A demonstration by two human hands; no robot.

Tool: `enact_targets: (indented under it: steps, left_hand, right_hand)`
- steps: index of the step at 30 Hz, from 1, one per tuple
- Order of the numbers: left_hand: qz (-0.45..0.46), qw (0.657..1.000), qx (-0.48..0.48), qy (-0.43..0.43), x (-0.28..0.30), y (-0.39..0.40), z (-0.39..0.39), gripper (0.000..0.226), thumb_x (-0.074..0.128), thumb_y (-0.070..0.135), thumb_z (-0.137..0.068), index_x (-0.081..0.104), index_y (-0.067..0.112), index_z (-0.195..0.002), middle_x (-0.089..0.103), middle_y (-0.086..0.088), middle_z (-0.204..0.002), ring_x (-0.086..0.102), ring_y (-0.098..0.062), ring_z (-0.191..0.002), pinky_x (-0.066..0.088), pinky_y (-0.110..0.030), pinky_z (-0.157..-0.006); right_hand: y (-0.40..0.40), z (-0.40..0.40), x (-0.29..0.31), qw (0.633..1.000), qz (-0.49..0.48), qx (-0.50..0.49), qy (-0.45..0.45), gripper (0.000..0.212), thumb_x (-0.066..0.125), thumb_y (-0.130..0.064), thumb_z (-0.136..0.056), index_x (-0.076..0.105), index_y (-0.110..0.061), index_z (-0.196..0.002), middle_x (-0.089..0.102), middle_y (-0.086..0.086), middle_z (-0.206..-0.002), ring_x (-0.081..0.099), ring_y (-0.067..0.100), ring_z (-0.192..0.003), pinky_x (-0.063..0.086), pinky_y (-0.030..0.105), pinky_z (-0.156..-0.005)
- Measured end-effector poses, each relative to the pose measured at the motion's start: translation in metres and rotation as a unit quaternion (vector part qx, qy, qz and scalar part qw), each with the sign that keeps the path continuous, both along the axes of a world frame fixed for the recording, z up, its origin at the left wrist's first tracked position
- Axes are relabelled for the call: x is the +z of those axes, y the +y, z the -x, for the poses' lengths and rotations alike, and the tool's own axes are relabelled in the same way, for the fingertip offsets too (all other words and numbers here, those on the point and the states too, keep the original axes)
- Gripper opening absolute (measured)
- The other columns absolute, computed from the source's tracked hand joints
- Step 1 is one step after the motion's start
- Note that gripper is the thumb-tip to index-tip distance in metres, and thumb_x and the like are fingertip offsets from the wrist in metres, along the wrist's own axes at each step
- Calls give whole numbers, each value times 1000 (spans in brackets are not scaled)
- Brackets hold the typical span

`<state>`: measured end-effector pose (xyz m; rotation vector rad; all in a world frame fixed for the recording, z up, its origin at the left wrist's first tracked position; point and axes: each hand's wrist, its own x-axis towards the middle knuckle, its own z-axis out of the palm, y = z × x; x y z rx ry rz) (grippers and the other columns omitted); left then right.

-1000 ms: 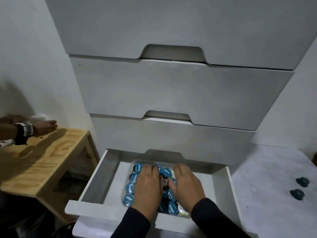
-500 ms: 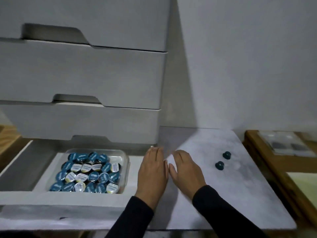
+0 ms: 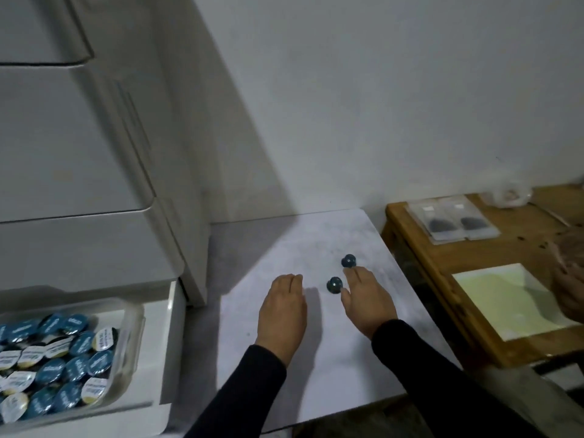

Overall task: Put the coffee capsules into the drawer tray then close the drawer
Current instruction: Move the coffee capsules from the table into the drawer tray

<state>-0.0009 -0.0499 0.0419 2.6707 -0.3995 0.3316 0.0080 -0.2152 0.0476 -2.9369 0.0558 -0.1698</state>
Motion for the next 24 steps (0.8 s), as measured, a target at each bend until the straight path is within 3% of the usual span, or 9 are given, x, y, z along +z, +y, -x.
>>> enact_targets:
  steps: [2, 4, 6, 8, 11, 15, 20, 24]
  left_hand:
    - [12, 1000, -14, 16, -12, -15, -18, 55, 91, 12, -40, 71, 13, -91, 71, 3, -84, 69, -9, -77, 52, -13, -61]
    - [24, 998, -27, 49, -18, -33, -37, 55, 93, 18, -38, 72, 15, -89, 71, 5, -84, 69, -6, -77, 50, -10, -60]
    - [31, 996, -27, 81, -22, -46, -55, 45, 84, 20, -62, 68, 14, -103, 69, 2, -101, 65, -8, -95, 49, -12, -73]
    - [44, 988, -65, 131, -33, -62, -71, 37, 56, 20, -90, 53, 15, -126, 55, -1, -128, 49, -13, -120, 42, -20, -91]
    - [92, 980, -76, 157, -52, -79, -88, 37, 48, 26, -94, 48, 21, -130, 49, 0, -132, 49, -16, -116, 36, -18, -92]
    - [93, 971, -90, 202, -69, -90, -99, 38, 60, 23, -86, 51, 25, -123, 54, 5, -121, 54, -12, -107, 34, -12, -82]
    - [116, 959, -91, 240, -84, -90, -105, 35, 64, 20, -84, 59, 22, -119, 59, 7, -118, 54, -8, -106, 39, -11, -92]
    - [174, 946, -61, 266, -81, -85, -109, 31, 60, 30, -87, 61, 27, -118, 60, 9, -110, 51, 1, -97, 30, 5, -81]
  right_hand:
    - [-17, -19, -9, 1000, -2, 8, 0, 37, 49, -15, -88, 53, 0, -122, 57, 19, -123, 57, 33, -110, 50, 39, -89]
    - [-34, -37, -20, 1000, -12, 17, 16, 31, 52, -9, -78, 63, 7, -102, 67, 24, -94, 66, 36, -82, 57, 36, -69]
    - [-46, -55, -29, 999, -4, 26, 21, 27, 59, -3, -70, 65, 8, -93, 68, 22, -84, 67, 35, -74, 58, 34, -65]
    - [-52, -72, -36, 1000, -18, 16, 18, 31, 63, 0, -73, 63, 6, -103, 67, 21, -99, 65, 35, -91, 55, 37, -81]
    - [-59, -96, -45, 998, -32, -5, 49, 37, 51, -10, -90, 48, -4, -127, 53, 12, -130, 48, 24, -121, 38, 29, -103]
    - [-65, -114, -60, 996, -40, 16, 78, 38, 52, -14, -91, 45, -10, -128, 50, 6, -132, 45, 20, -121, 40, 27, -98]
    - [-67, -122, -72, 992, -68, 16, 104, 36, 51, -14, -92, 47, -12, -128, 51, 6, -131, 48, 22, -117, 43, 31, -95]
    - [-64, -120, -75, 987, -121, 2, 107, 34, 51, -17, -93, 50, -11, -126, 54, 7, -128, 51, 22, -114, 42, 30, -97]
